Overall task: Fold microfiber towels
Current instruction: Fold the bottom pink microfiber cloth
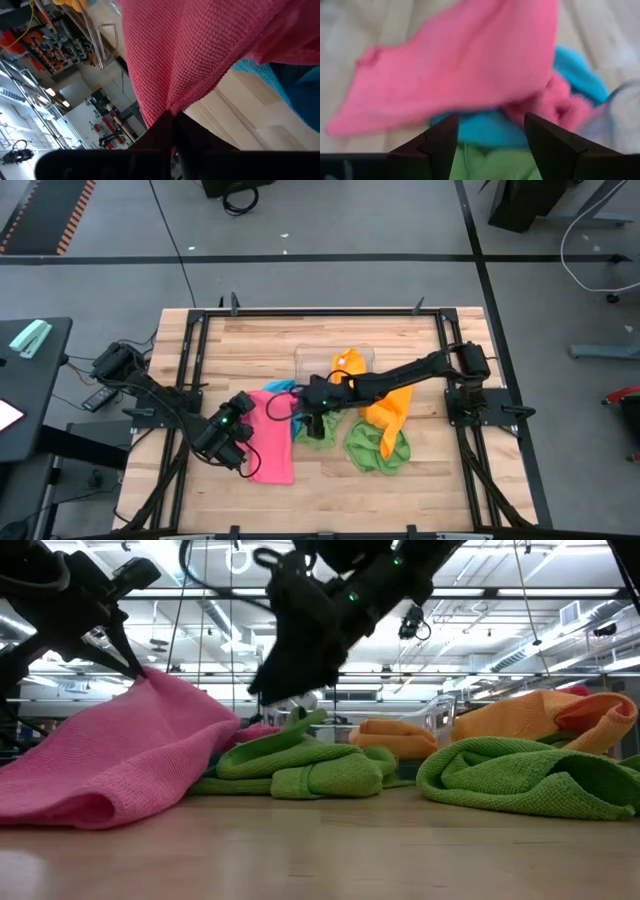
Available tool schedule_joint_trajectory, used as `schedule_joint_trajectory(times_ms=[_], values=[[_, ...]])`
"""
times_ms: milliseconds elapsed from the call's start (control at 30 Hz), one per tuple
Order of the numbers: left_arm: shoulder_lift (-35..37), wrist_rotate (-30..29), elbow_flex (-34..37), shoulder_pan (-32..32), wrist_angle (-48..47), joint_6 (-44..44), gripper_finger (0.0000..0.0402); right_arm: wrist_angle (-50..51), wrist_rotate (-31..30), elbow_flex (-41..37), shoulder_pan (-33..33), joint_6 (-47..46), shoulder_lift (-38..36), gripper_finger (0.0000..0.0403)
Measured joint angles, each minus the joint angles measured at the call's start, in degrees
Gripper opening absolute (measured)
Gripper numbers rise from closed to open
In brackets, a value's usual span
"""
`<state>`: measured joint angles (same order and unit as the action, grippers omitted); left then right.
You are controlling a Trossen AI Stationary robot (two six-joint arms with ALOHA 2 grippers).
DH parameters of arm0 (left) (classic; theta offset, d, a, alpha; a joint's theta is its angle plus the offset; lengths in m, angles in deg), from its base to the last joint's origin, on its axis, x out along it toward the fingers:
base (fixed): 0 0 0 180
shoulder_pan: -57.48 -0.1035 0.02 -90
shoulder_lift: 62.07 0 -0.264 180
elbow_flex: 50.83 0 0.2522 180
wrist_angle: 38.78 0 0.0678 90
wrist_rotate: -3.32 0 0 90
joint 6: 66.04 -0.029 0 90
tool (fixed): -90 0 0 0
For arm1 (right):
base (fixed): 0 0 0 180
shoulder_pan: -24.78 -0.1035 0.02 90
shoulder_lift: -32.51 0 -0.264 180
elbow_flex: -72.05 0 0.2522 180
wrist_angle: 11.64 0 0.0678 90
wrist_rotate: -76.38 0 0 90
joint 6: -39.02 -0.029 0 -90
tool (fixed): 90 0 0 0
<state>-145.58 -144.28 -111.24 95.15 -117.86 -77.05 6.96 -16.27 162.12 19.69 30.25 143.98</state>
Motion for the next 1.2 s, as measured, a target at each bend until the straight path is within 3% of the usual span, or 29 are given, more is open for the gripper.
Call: schedule_joint_trajectory(times_ms=[333, 667, 967, 1200], values=[[0.0, 2.7, 0.0, 2.2, 0.9, 1.8, 0.0012, -4.4, 0.4, 0.2, -5.8, -1.1, 0.5, 0.0235], [0.0, 5.3, 0.0, 2.1, 2.2, 9.6, 0.0069, -10.0, -5.7, 0.2, -12.9, 4.1, 3.2, 0.0235], [0.0, 5.5, -4.3, 6.6, 0.9, 19.4, 0.0165, -6.6, -6.5, 0.2, -12.7, 2.7, 2.8, 0.0235], [0.0, 15.2, -6.5, 11.6, 5.3, 23.9, 0.0183, -4.7, -6.5, 0.2, -11.5, 5.0, 2.8, 0.0235]])
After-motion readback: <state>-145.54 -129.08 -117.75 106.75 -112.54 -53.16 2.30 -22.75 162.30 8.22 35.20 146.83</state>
